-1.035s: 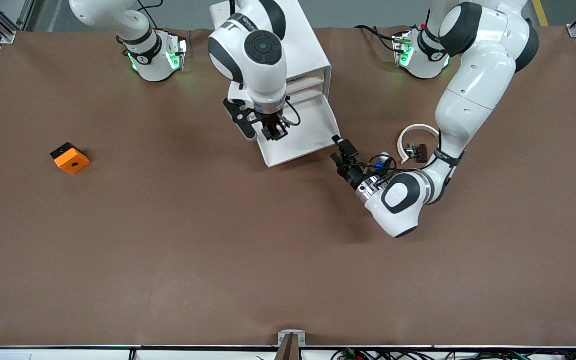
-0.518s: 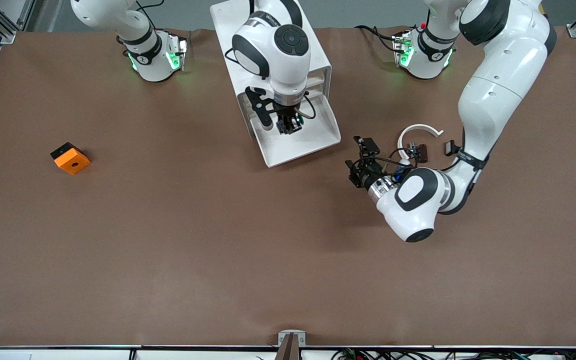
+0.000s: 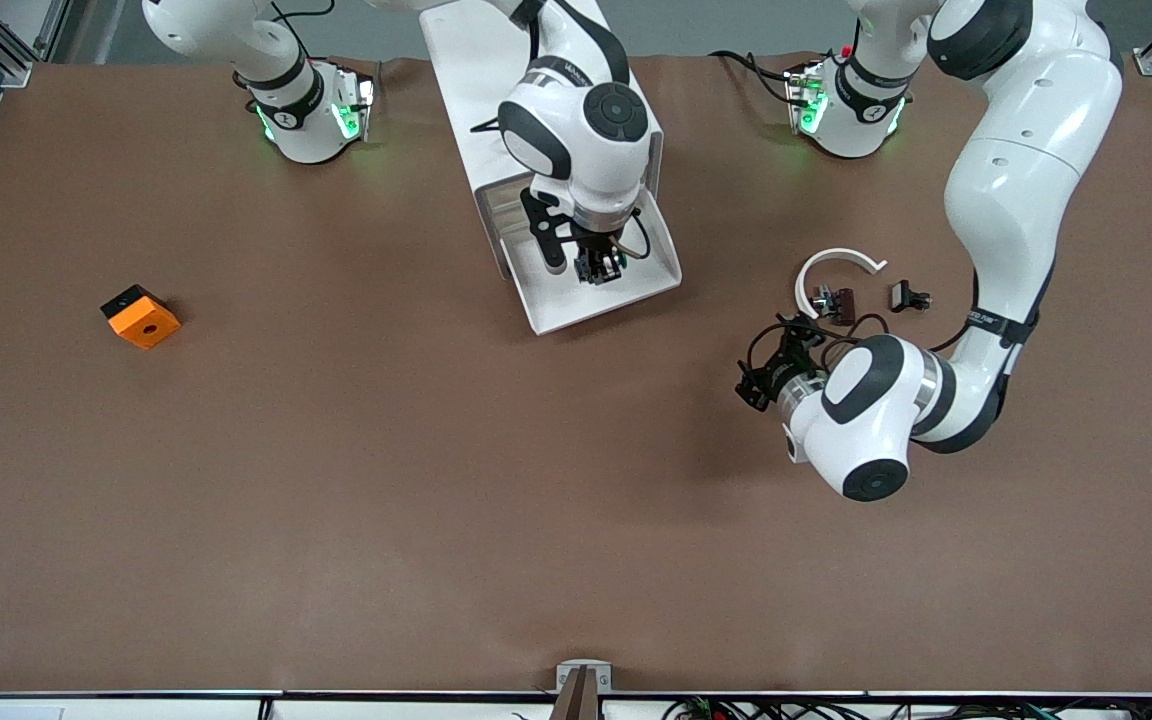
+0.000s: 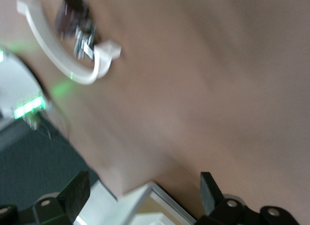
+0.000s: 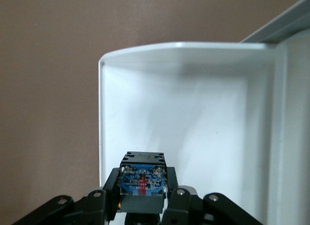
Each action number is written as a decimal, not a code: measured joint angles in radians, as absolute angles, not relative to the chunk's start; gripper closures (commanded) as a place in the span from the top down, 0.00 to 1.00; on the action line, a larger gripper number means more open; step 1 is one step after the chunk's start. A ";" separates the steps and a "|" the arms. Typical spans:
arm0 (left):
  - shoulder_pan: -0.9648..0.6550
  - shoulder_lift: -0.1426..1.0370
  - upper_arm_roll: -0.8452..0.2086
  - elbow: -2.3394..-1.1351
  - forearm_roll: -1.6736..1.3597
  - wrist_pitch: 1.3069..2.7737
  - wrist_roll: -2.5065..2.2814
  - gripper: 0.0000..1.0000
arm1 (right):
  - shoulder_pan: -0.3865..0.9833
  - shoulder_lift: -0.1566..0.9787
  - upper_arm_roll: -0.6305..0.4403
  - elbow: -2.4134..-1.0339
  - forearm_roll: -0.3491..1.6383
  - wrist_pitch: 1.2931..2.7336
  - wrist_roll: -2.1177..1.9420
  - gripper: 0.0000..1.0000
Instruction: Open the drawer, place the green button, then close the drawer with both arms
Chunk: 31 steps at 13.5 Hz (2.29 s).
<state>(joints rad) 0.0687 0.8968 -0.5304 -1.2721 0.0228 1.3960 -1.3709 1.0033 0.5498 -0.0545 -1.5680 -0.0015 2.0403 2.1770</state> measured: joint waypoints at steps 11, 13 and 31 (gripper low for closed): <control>0.127 0.840 -0.530 -1.244 0.240 1.704 -0.845 1.00 | 1.024 0.637 -0.053 -1.488 0.023 2.080 2.208 0.00; 0.126 0.840 -0.530 -1.244 0.245 1.765 -0.764 1.00 | 1.035 0.637 -0.053 -1.486 0.023 2.080 2.219 0.00; 0.224 0.706 -0.530 -1.285 0.322 1.830 -0.374 1.00 | 1.023 0.663 -0.066 -1.382 0.099 1.902 2.090 1.00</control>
<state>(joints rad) 0.2240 0.7060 -0.5299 -1.2849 0.3221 1.8300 -0.3739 1.0231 0.6628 -0.0663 -1.3821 0.0991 1.9022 2.0905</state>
